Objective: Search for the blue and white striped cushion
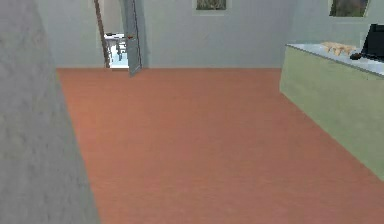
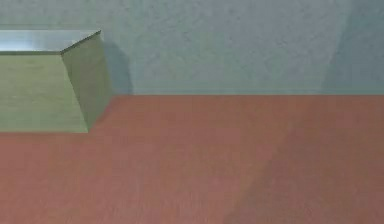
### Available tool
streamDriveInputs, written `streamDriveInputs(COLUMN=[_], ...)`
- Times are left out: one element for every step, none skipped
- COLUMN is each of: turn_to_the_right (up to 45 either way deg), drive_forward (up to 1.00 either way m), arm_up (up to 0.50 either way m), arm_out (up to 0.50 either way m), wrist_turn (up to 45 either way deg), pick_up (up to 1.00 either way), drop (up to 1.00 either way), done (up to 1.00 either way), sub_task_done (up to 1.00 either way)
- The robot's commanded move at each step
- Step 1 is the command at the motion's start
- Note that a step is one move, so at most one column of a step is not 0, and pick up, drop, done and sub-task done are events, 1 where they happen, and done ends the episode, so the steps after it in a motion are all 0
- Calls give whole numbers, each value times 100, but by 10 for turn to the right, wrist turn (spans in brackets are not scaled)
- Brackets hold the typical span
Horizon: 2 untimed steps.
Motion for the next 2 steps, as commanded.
streamDriveInputs(turn_to_the_right=[0, -120], drive_forward=[100, 0], arm_up=[0, 0], arm_out=[0, 0], wrist_turn=[0, 0], pick_up=[0, 0], drop=[0, 0], done=[0, 0], sub_task_done=[0, 0])
